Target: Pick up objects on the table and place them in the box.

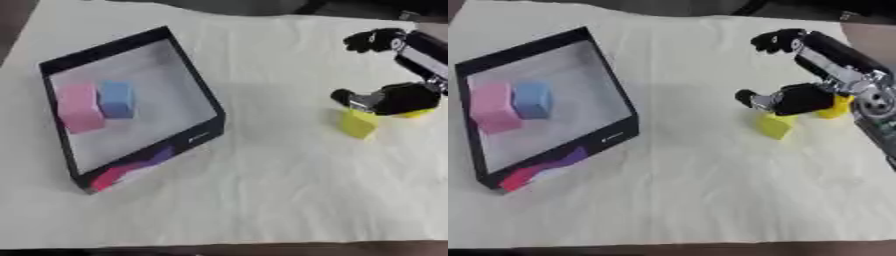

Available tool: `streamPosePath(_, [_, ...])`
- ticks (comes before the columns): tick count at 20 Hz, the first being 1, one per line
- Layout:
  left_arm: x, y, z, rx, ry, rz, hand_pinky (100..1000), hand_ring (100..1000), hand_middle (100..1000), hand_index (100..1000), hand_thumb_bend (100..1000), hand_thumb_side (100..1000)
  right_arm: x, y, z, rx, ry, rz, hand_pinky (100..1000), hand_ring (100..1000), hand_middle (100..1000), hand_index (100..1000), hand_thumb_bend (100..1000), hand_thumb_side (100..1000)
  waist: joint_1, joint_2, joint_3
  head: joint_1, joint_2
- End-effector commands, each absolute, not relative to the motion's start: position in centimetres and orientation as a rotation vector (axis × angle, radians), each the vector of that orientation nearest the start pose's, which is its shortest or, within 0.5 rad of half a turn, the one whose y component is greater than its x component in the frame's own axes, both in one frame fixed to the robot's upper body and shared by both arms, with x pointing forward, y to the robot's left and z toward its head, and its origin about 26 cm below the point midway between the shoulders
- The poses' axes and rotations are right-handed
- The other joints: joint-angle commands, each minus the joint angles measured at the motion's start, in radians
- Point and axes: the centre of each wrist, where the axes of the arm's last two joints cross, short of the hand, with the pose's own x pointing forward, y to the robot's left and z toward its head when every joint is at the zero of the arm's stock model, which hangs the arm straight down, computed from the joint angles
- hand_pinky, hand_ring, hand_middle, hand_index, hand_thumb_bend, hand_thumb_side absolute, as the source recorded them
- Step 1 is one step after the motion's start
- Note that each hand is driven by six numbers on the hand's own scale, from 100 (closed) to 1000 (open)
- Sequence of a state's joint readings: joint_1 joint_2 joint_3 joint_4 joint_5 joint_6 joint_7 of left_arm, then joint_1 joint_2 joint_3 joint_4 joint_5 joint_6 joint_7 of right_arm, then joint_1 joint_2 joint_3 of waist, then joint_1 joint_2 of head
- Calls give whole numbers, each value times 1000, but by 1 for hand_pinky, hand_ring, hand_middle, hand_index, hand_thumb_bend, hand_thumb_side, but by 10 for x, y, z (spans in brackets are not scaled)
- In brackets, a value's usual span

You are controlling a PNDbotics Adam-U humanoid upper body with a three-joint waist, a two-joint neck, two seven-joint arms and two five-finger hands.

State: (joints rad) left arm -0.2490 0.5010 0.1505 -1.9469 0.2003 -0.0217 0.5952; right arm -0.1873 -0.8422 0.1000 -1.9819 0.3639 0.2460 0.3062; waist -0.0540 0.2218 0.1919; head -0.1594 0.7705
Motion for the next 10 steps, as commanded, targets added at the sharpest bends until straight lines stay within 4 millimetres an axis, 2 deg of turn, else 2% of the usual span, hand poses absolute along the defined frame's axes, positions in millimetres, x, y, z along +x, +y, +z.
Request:
streamPosePath(1, [295, 332, 217, 552, -2281, 359, 698, 664, 750, 810, 326, 504, 281, -319, 211, -795, -1488, 1215, 908, 870, 819, 908, 485, 508, 4, -1, -1, -1, -1])
streamPosePath(10, [295, 331, 213, 550, -2266, 371, 697, 663, 748, 805, 321, 509, 280, -322, 201, -835, -1373, 1185, 910, 884, 826, 911, 536, 505, 7, 10, 1, 3, -1])
